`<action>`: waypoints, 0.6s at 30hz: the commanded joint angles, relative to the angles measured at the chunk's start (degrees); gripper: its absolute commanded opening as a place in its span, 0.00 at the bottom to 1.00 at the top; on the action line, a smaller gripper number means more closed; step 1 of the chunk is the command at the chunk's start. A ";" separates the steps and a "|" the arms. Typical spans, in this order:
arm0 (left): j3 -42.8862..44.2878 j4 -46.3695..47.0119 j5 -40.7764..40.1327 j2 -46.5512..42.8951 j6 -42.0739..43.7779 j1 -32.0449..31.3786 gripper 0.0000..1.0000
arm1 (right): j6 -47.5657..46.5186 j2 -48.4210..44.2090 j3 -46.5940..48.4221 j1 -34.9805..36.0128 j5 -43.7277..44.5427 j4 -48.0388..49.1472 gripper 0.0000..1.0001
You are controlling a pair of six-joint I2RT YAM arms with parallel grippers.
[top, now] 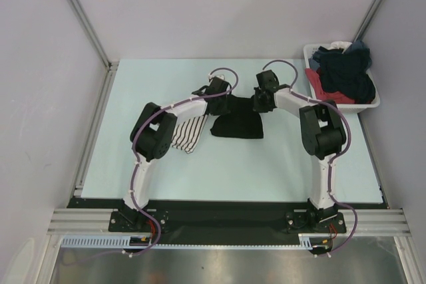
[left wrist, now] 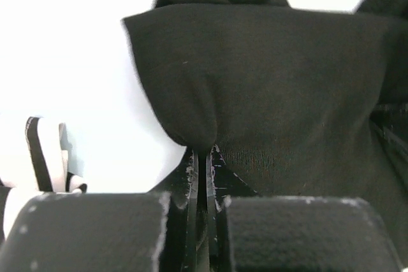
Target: Fold and stack the tank tops
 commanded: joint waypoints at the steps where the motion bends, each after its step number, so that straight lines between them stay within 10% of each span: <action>1: -0.43 -2.50 1.30 -1.66 1.64 -1.92 0.00 | 0.88 -6.52 -6.04 -0.48 -4.94 2.74 0.00; 18: -9.40 -4.52 -1.25 -18.19 2.34 -5.97 0.00 | 5.28 -20.77 -21.69 0.49 -11.47 8.02 0.00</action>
